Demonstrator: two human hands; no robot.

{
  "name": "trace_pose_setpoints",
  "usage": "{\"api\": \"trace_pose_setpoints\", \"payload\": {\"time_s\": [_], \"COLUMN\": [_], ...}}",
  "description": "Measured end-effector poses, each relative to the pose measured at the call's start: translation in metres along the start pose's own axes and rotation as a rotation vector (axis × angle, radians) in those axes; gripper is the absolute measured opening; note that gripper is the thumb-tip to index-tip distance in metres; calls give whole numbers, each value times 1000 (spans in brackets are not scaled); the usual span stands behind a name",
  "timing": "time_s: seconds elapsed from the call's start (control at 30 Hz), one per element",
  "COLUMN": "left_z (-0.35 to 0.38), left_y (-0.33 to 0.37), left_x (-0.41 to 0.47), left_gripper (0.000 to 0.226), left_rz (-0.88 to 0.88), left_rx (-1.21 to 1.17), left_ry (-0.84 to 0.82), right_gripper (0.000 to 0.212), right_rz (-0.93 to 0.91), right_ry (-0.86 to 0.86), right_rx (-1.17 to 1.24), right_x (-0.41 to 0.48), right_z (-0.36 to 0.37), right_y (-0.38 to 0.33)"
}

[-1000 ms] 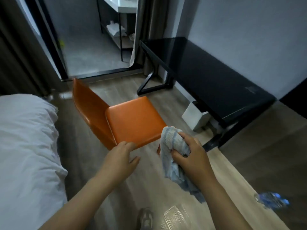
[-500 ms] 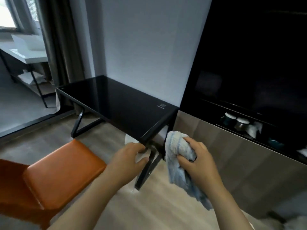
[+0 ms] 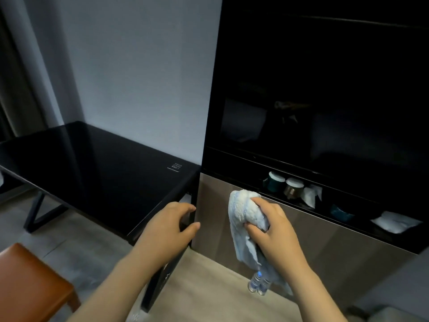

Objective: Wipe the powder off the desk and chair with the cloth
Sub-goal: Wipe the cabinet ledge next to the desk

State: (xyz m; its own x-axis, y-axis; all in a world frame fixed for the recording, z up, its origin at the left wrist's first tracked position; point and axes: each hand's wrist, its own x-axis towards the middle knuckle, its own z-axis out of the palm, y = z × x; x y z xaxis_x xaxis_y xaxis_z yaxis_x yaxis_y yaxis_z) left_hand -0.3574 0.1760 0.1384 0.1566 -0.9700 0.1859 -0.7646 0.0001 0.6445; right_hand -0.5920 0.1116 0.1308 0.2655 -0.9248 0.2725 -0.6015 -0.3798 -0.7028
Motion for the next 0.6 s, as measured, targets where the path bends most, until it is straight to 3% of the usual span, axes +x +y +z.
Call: {"api": "trace_pose_setpoints", "payload": {"time_s": [0.6], "left_z": [24], "left_y": [-111], "left_x": [286], "left_gripper": [48], "left_rz": [50], "left_rx": [-24], "left_ry": [-173], "right_gripper": [53], "right_rz": [168], "right_ry": [-28], "right_rx": [-197], "right_x": [248], "right_z": [84], "right_y": [66]}}
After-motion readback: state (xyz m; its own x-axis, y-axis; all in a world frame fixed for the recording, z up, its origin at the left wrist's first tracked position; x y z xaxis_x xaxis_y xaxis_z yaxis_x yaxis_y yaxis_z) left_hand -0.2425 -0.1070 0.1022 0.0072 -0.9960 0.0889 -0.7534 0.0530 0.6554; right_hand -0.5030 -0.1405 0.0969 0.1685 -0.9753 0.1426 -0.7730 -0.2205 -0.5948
